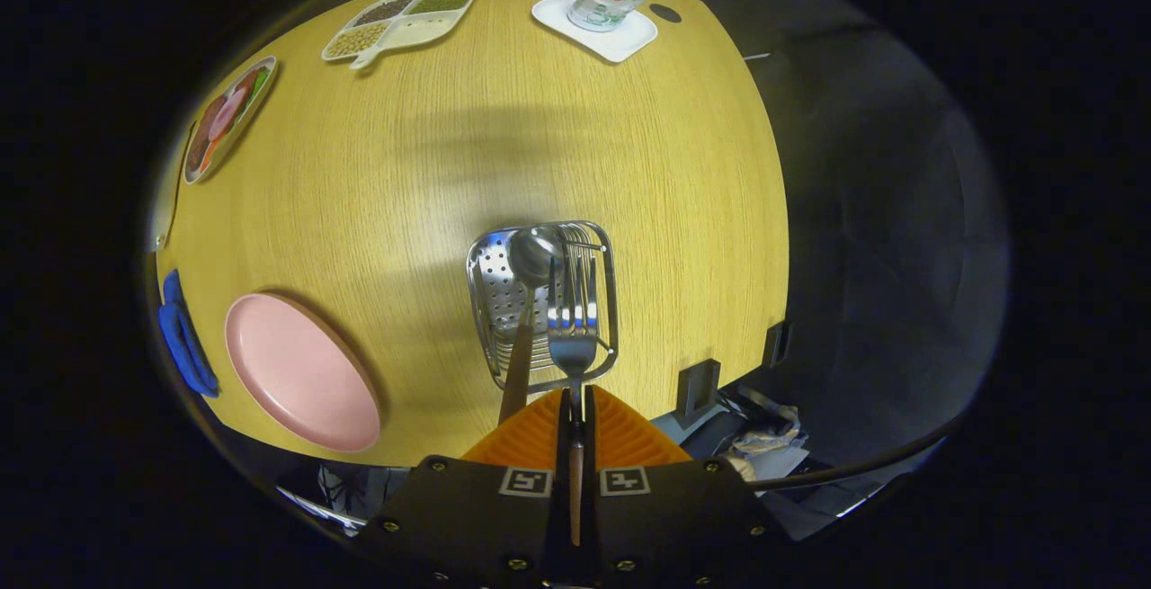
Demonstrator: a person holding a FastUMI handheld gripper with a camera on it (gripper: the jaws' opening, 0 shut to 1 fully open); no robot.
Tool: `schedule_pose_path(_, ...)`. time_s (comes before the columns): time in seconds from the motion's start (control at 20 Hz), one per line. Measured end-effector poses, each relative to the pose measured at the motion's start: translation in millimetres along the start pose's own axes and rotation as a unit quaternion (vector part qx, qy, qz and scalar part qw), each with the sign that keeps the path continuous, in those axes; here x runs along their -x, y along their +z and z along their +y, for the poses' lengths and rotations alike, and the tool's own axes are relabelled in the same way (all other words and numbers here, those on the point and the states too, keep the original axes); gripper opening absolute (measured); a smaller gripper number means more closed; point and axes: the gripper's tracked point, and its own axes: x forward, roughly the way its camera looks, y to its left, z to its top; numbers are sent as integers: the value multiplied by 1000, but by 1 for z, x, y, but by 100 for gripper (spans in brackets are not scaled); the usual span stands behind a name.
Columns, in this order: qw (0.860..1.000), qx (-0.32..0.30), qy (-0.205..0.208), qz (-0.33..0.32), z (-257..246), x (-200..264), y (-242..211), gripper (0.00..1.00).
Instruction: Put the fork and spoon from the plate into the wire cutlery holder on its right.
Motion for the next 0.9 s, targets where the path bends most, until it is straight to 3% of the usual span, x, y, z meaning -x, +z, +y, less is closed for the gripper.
schedule_pose_path(0.05,1000,3,-5,-3,-2,0,1,10)
schedule_pose_path(0.1,1000,3,-14,-14,-6,4,6,23)
schedule_pose_path(0.2,999,-4,0,-33,-3,14,13,67)
schedule_pose_path(0.25,999,-13,6,-42,-2,16,17,73)
schedule_pose_path(0.9,997,-16,-5,-73,5,44,14,73)
